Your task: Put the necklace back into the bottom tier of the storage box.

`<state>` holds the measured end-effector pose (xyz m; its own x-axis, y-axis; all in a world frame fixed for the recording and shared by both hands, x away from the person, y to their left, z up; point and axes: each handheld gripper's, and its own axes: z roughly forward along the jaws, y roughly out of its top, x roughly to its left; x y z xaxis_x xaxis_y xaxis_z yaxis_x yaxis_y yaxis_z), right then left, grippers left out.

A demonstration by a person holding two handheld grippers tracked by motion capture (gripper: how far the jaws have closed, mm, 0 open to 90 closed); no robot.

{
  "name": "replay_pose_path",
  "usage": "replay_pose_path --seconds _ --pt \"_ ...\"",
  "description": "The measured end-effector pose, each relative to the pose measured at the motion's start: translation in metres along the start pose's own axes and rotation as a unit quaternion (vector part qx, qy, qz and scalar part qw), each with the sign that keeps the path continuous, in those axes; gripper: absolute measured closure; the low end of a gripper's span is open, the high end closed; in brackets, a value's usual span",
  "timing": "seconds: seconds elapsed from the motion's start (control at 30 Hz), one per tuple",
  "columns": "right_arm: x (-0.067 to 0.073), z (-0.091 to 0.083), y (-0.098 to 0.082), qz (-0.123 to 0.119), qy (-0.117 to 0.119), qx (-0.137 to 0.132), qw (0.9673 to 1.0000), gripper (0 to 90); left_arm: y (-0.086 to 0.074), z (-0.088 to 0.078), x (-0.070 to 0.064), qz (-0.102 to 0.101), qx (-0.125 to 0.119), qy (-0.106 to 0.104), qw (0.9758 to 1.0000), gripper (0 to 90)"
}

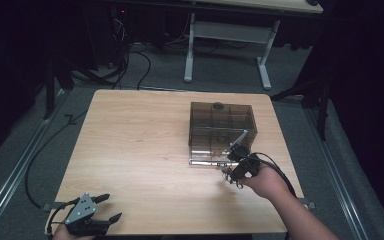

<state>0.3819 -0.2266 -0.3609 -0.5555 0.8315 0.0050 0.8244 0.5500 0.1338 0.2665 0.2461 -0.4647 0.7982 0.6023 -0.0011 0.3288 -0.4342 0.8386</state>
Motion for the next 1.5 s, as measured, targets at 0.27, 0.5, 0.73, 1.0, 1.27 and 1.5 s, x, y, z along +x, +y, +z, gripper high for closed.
replay_pose_path --seconds 0.27,0.5,0.73,1.0,1.27,1.5 --pt "-0.002 -0.004 0.009 -0.004 -0.004 -0.004 1.0000 74.1 0.000 0.000 0.000 0.000 -0.001 0.000 1.0000 23.0" --pt "-0.003 -0.005 0.019 0.005 -0.007 -0.003 1.0000 74.2 0.000 0.000 0.000 0.000 -0.001 -0.001 1.0000 23.0" --pt "-0.008 -0.003 0.033 0.004 -0.010 -0.008 0.9999 74.2 0.000 -0.001 0.000 0.000 -0.002 -0.002 1.0000 22.9" --pt "-0.013 -0.001 0.049 0.000 -0.009 -0.015 0.9998 74.2 0.000 0.000 0.000 0.001 -0.001 -0.003 1.0000 22.9" --pt "-0.022 0.001 0.061 0.008 -0.015 -0.024 0.9996 74.2 0.000 0.000 0.000 0.001 0.000 -0.003 1.0000 23.0" --pt "-0.032 0.009 0.071 0.019 -0.015 -0.021 0.9995 74.2 0.000 0.000 0.000 0.001 0.000 -0.004 1.0000 22.9"
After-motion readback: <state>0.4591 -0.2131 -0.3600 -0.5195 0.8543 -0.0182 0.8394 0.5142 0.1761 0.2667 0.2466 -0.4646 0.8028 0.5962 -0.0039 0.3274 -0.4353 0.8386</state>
